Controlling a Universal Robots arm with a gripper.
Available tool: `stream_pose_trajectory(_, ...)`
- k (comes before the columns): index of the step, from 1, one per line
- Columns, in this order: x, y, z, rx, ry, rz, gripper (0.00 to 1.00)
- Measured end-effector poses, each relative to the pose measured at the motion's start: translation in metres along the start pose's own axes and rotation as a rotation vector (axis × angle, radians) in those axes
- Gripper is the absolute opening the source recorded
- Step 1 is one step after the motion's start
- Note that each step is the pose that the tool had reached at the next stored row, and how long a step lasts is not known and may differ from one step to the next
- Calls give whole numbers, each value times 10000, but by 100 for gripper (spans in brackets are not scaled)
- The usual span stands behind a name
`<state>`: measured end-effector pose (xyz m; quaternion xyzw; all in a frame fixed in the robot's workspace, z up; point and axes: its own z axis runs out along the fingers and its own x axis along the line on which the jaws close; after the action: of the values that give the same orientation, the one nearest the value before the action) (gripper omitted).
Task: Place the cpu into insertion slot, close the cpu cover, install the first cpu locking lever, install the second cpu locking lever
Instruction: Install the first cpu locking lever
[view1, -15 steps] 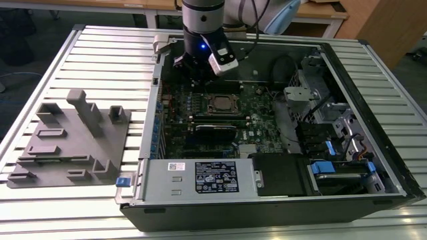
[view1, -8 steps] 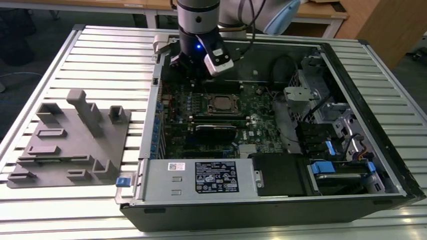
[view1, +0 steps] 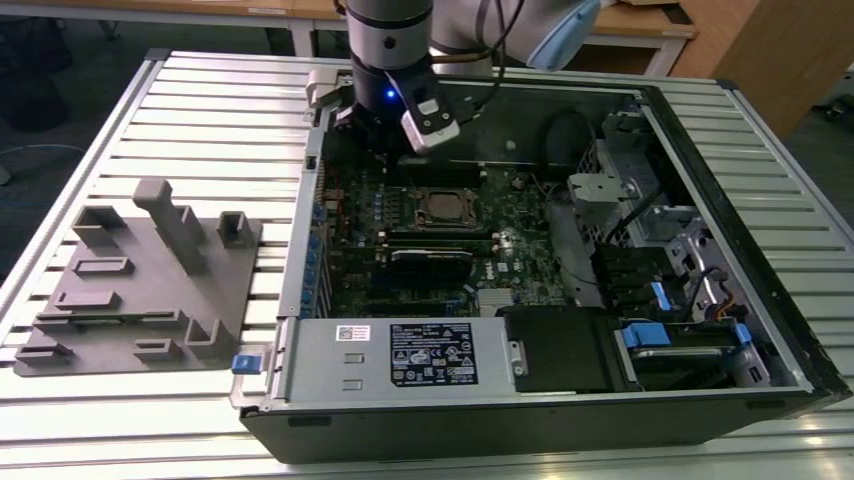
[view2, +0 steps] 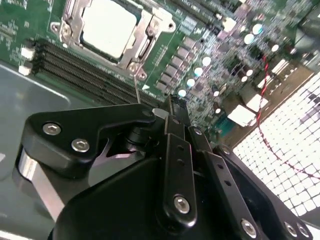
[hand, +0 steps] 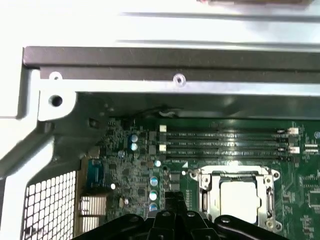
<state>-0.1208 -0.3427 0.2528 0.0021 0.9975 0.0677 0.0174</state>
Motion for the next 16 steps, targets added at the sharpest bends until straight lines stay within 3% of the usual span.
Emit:
stream_pose_trajectory(4, 18, 1, 0, -139, 1, 2, 11)
stream_pose_trajectory(6, 23, 2, 1, -249, 0, 7, 11)
stream_pose_trajectory(10, 27, 3, 4, -727, 1, 24, 11)
stream_pose_trajectory(16, 30, 3, 8, -1315, 2, 45, 11)
